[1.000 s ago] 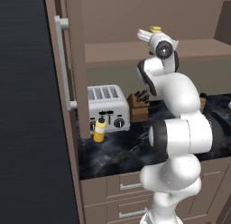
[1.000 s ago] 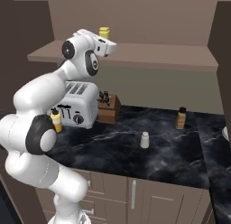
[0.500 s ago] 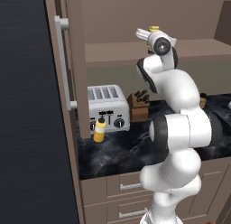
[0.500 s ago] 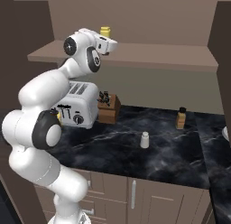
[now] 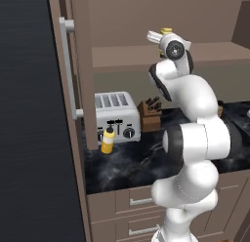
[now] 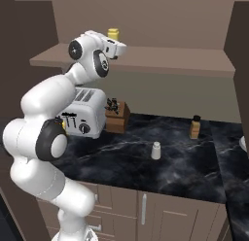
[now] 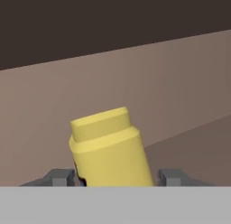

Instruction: There are various items on the counter. Only move the condiments/shakers into the cabinet.

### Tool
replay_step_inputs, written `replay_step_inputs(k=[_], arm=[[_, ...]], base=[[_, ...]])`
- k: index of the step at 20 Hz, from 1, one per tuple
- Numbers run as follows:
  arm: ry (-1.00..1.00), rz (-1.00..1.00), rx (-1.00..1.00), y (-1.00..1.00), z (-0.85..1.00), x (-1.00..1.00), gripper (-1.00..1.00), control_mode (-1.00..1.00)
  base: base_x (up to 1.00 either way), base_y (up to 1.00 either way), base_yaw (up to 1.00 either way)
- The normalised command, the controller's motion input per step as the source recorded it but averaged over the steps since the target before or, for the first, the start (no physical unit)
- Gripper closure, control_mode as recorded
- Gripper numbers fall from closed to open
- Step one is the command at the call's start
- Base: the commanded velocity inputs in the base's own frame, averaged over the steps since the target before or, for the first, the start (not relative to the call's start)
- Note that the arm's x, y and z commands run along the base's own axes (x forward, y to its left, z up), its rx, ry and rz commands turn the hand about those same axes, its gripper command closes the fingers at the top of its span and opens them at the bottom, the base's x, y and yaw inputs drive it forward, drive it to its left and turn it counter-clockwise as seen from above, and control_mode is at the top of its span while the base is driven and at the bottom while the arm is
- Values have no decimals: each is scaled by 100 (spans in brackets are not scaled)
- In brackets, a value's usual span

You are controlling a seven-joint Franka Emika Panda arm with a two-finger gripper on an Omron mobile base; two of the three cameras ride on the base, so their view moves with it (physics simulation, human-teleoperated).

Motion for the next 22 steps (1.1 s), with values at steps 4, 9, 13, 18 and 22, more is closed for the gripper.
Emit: replay_step_inputs(k=[4, 9, 13, 18, 22], arm=[[0, 0, 0, 0, 0, -51, -100, -100], [-3, 0, 0, 0, 0, -89, -100, -100], [-4, -2, 0, 1, 0, -100, -100, -100], [-10, -5, 0, -1, 0, -100, -100, -100], [2, 0, 12, -39, 3, -100, -100, -100]], base=[[0, 0, 0], [0, 0, 0], [0, 0, 0], [0, 0, 0], [0, 0, 0]])
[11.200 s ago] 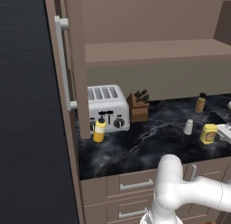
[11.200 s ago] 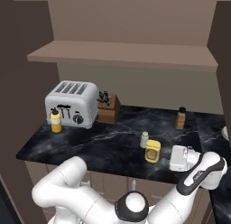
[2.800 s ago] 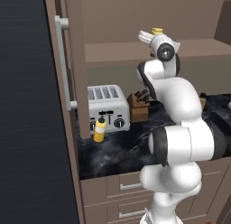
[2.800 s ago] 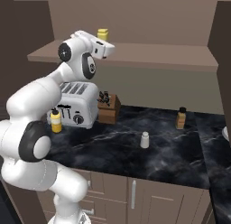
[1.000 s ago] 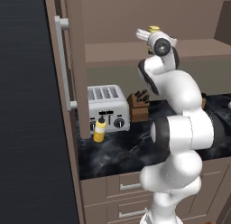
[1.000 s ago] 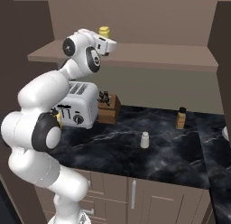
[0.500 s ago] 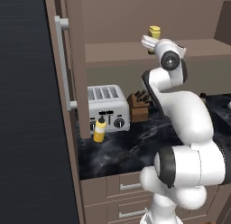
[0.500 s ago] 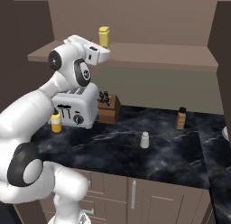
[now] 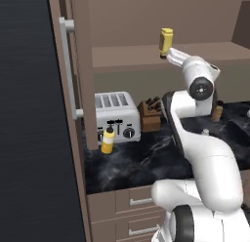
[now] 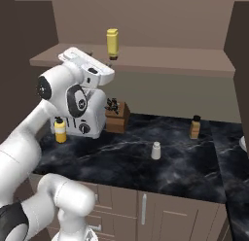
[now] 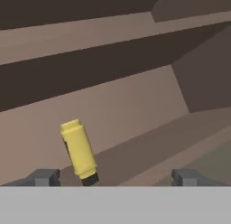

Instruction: There are various items on the counter. Only move the condiments/shakers into the cabinet.

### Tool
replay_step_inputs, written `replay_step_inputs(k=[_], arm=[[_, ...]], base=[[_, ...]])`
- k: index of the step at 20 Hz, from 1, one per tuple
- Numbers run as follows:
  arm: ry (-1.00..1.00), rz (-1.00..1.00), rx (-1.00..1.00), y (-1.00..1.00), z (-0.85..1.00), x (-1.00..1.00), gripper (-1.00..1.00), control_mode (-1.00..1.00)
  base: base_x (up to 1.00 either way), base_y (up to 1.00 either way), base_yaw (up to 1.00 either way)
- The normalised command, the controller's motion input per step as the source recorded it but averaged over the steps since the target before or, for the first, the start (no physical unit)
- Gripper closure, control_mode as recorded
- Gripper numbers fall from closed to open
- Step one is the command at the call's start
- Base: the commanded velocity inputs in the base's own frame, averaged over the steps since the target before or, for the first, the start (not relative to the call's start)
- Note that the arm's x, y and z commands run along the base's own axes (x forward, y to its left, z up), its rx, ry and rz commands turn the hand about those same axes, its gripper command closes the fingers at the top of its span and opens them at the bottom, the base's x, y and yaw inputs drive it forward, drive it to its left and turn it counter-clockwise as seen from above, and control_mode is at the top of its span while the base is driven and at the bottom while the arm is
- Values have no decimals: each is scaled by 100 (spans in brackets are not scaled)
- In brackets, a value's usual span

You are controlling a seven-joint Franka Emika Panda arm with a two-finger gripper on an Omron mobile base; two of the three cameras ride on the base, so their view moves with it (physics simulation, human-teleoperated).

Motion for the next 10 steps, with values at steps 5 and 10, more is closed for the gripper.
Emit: replay_step_inputs(k=[5, 10], arm=[[12, 0, 22, -73, 0, -98, -100, -100], [25, 0, 27, -83, 0, -66, -100, -100]], base=[[0, 0, 0], [0, 0, 0]])
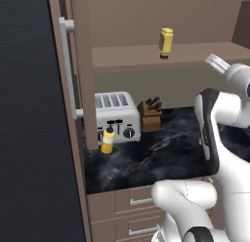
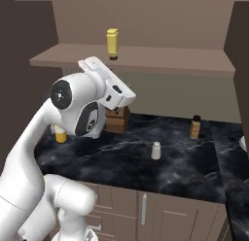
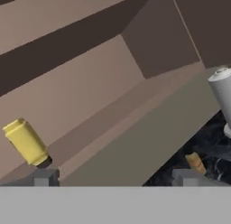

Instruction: There are various items on the counter. Only move the condiments/shakers into the cabinet.

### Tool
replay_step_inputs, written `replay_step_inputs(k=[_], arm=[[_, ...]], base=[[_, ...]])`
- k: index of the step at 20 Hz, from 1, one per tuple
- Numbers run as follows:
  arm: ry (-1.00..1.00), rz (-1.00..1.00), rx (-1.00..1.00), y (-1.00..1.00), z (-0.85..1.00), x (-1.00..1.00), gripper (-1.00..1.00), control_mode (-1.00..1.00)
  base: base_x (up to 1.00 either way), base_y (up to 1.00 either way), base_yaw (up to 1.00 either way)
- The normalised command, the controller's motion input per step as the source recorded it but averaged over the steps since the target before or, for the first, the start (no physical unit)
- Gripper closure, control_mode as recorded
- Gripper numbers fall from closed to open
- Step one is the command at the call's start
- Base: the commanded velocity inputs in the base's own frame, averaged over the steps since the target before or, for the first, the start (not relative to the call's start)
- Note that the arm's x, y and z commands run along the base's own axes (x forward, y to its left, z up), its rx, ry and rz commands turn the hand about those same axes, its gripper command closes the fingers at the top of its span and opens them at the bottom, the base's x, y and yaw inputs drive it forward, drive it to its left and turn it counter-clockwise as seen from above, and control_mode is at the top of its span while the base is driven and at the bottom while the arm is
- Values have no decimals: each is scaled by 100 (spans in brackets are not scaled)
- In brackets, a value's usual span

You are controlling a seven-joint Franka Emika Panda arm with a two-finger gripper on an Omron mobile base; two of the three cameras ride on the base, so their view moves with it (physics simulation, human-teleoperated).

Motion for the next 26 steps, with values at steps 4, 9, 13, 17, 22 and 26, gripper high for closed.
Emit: replay_step_inputs(k=[4, 9, 13, 17, 22, 26], arm=[[39, 5, 20, -74, -5, -20, -100, -100], [49, 13, 6, -38, -55, 0, -100, -100], [36, 15, 0, -9, -93, -16, -100, -100], [22, 15, 0, 0, -100, -22, -100, -100], [4, 10, -2, 0, -100, -6, -100, -100], [-1, 7, -11, 2, -99, 0, -100, -100]], base=[[0, 0, 0], [0, 0, 0], [0, 0, 0], [0, 0, 0], [0, 0, 0], [0, 0, 0]])
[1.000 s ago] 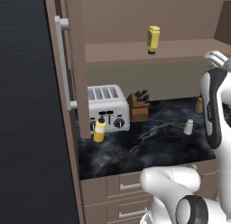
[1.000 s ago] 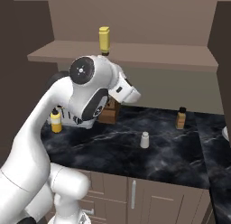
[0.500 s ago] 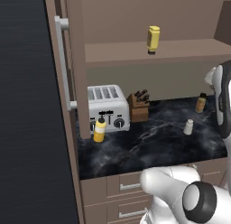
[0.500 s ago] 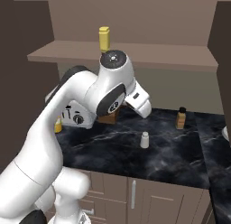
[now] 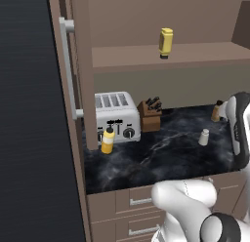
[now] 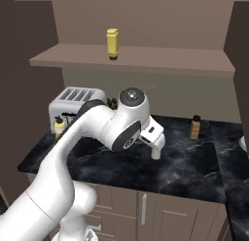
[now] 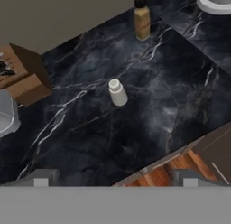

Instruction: There are various items on the counter. Only move the condiments/shakers into the cabinet.

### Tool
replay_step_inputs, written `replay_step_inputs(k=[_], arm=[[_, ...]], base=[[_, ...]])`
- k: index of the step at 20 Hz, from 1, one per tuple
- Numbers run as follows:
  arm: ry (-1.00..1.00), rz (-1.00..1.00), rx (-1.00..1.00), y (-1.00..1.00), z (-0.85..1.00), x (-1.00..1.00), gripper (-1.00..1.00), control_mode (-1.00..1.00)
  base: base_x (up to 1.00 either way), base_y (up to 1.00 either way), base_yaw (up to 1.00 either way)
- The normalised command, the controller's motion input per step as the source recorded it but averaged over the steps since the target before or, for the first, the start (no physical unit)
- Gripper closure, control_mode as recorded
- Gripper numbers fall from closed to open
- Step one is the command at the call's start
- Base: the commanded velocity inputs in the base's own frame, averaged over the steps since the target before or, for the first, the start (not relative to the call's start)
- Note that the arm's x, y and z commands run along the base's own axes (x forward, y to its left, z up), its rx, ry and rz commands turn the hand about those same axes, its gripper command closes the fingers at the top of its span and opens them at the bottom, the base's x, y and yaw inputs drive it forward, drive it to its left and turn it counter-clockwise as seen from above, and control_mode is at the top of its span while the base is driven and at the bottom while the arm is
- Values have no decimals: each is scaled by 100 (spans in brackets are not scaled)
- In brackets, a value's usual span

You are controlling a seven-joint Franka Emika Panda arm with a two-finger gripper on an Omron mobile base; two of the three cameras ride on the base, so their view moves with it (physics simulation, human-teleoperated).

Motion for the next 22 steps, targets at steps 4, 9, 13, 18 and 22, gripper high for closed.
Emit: replay_step_inputs(k=[4, 9, 13, 18, 22], arm=[[-6, 3, -18, 0, -70, 9, -100, -100], [-5, 0, -10, -1, -19, 18, -100, -100], [3, 0, -4, 0, -7, 37, -100, -100], [13, 0, -1, 2, -5, 67, -100, -100], [13, 0, -2, 0, -5, 52, -100, -100]], base=[[0, 0, 0], [0, 0, 0], [0, 0, 0], [0, 0, 0], [0, 0, 0]])
